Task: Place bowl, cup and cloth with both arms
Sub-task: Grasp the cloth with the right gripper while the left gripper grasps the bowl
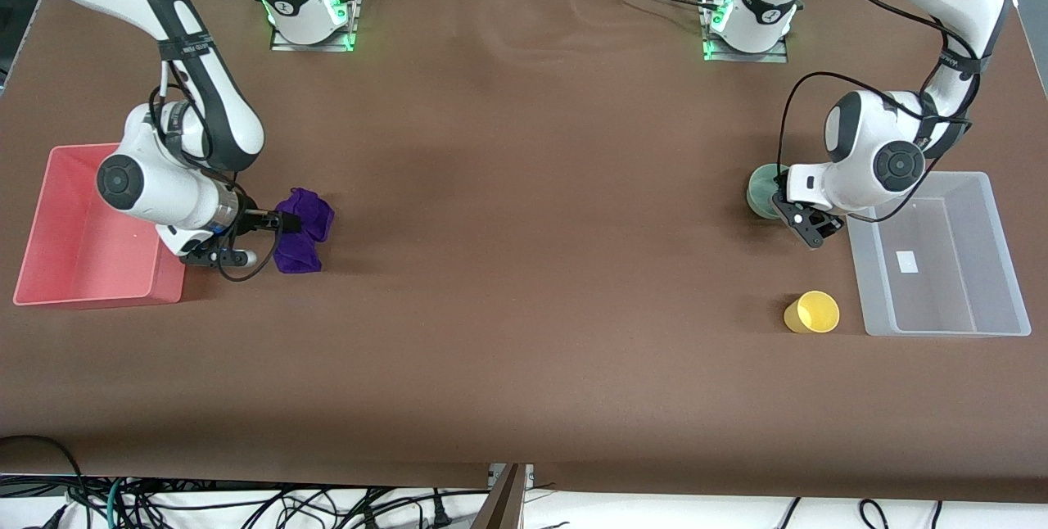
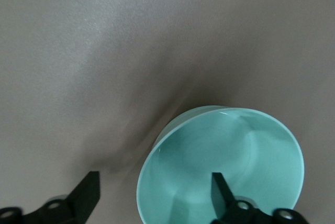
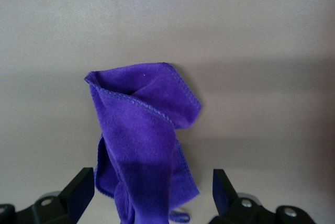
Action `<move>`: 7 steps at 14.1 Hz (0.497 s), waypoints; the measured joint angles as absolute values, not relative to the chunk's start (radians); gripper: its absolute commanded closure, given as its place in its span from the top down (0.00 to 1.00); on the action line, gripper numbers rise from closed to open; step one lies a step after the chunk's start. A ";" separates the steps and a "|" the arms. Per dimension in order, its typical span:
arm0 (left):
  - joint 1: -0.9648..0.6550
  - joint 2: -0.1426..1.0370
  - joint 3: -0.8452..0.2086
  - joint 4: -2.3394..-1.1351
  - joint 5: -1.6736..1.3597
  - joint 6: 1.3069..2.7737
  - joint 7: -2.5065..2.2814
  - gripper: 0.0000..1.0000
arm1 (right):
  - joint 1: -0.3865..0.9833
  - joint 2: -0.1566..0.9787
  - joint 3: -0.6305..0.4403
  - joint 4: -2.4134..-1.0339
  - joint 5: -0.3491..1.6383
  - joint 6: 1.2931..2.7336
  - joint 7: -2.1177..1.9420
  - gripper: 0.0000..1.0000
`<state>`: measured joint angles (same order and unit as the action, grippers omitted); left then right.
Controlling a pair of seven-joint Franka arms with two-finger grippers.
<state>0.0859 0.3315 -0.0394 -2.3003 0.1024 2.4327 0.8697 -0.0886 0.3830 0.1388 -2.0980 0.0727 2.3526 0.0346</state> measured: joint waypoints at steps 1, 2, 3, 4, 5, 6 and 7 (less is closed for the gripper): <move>0.086 0.335 -0.039 -2.300 0.103 2.434 0.872 0.02 | -0.083 0.386 0.139 -2.111 0.073 2.376 0.036 0.98; 0.086 0.337 -0.040 -2.300 0.103 2.434 0.873 0.00 | -0.080 0.390 0.139 -2.120 0.073 2.387 0.037 0.89; 0.086 0.338 -0.040 -2.300 0.103 2.434 0.873 0.00 | -0.078 0.395 0.139 -2.123 0.073 2.390 0.038 0.59; 0.086 0.338 -0.040 -2.300 0.103 2.434 0.874 0.00 | -0.077 0.402 0.139 -2.124 0.073 2.390 0.038 0.22; 0.086 0.338 -0.040 -2.300 0.103 2.434 0.874 0.00 | -0.077 0.410 0.139 -2.124 0.073 2.391 0.038 0.00; 0.086 0.338 -0.040 -2.300 0.103 2.434 0.875 0.00 | -0.076 0.416 0.139 -2.124 0.073 2.391 0.038 0.00; 0.086 0.338 -0.041 -2.298 0.104 2.434 0.879 0.00 | -0.074 0.420 0.139 -2.124 0.073 2.391 0.038 0.00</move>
<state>0.0859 0.3382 -0.0412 -2.2983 0.1036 2.4344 0.8790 -0.0745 0.4198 0.1392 -2.1242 0.0730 2.3911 0.0375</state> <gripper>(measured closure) 0.877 0.383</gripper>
